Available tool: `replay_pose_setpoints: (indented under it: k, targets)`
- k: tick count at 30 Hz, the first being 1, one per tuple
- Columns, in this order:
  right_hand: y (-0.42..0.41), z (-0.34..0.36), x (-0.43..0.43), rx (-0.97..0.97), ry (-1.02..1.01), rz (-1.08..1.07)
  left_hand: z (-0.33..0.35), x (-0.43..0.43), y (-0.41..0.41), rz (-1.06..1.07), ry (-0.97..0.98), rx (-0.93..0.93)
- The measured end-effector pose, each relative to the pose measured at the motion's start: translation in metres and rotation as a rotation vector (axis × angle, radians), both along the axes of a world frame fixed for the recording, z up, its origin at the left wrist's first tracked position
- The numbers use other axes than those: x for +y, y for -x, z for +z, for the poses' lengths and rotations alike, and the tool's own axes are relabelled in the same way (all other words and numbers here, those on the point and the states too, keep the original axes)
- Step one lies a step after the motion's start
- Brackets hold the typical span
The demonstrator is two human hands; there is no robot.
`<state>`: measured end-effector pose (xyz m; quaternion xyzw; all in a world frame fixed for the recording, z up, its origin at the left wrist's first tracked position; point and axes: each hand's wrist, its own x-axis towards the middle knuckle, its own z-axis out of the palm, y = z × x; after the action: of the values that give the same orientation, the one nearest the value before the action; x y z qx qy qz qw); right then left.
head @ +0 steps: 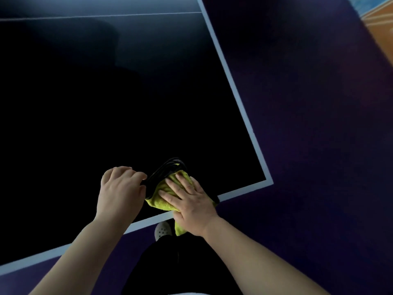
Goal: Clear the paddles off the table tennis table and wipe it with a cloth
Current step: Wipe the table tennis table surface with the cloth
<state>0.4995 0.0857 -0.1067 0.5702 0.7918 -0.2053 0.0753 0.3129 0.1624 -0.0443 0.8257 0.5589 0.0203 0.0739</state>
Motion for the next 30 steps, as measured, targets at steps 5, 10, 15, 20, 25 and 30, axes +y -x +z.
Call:
replay_pose_setpoints:
  k: [5,10,15,20,25,30]
  targets:
    - [-0.083,0.005,-0.011,-0.033,0.02,-0.142,0.007,0.008,-0.058,-0.095,-0.017,-0.018]
    - [-0.166,0.011,-0.01,-0.054,0.029,-0.157,0.007,0.014,-0.122,-0.108,-0.052,-0.018]
    - [-0.221,0.006,0.012,0.033,0.05,0.083,0.003,0.009,-0.194,0.012,-0.039,0.023]
    - [-0.255,0.0,0.049,0.074,0.054,0.369,-0.004,-0.006,-0.246,0.193,-0.026,0.016]
    - [-0.272,0.004,0.097,0.013,0.084,0.642,-0.004,-0.028,-0.267,0.392,0.035,0.025]
    - [-0.269,0.007,0.144,-0.043,0.079,0.774,-0.014,-0.025,-0.268,0.584,0.044,0.026]
